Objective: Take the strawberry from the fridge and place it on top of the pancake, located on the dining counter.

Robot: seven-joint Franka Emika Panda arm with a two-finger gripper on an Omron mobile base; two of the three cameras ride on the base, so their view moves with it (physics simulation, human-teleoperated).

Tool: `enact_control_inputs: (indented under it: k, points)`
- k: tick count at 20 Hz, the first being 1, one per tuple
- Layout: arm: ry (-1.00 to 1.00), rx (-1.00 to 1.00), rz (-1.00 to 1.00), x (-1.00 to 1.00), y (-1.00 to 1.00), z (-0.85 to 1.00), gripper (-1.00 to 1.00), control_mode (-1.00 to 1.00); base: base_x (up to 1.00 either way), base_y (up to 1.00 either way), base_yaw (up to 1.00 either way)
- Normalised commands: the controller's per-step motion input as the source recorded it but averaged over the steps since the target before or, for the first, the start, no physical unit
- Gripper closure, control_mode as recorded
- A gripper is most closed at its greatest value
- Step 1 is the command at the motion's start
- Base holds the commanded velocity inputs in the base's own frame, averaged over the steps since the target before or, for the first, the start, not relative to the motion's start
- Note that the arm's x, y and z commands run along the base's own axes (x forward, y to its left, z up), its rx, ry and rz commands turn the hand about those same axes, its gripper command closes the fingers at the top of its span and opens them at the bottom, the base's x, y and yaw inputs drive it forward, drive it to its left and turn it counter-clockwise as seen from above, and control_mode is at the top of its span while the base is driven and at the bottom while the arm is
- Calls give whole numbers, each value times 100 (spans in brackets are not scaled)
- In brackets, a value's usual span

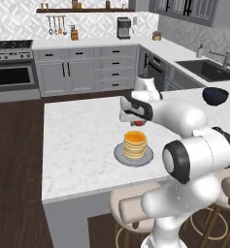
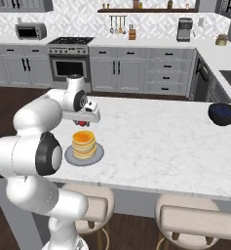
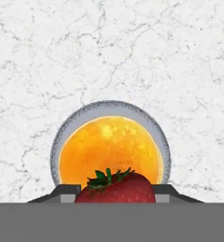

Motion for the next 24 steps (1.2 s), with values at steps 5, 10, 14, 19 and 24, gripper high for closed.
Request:
enact_control_inputs:
  k: [5,10,14,19,24]
  points:
    - [1,0,0,0,0,-32,100,-100,0,0,0]
    - [3,0,0,1,0,-28,100,-100,0,0,0]
    - [1,0,0,-1,0,-26,100,-100,0,0,0]
    - [0,0,0,0,0,-2,100,-100,0,0,0]
    - [0,0,0,-17,0,0,100,-100,0,0,0]
